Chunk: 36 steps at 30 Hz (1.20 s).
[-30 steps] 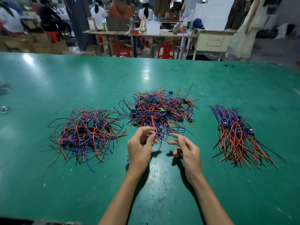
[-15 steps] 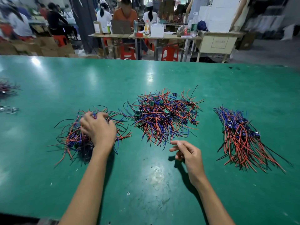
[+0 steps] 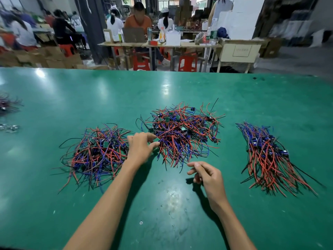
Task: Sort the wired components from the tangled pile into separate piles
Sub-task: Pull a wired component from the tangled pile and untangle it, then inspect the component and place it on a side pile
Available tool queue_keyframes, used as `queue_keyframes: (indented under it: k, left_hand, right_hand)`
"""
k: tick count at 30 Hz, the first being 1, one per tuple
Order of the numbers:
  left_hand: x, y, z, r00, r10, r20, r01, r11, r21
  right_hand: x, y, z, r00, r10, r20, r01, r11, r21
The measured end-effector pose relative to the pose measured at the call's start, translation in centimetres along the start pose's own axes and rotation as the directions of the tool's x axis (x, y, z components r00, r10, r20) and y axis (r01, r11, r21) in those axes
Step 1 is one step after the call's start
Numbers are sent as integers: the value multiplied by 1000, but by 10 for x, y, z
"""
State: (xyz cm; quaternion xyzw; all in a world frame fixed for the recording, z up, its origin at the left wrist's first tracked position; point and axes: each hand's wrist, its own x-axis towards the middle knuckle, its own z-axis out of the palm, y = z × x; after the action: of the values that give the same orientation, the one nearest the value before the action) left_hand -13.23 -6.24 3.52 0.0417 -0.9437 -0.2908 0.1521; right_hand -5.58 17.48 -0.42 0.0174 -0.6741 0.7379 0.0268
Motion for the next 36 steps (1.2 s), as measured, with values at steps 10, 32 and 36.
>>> queue_keyframes:
  k: [10, 32, 36]
  left_hand:
    - [-92, 51, 23, 968, 249, 20, -202, 830, -520]
    - [-126, 41, 42, 975, 142, -169, -206, 863, -462]
    - [-129, 39, 34, 996, 68, 51, -39, 900, -434]
  right_hand:
    - [-1, -1, 3, 1000, 23, -3, -23, 997, 76]
    - [-3, 3, -1, 992, -4, -130, 13, 998, 67]
    - [-1, 4, -2, 993, -4, -122, 24, 987, 161]
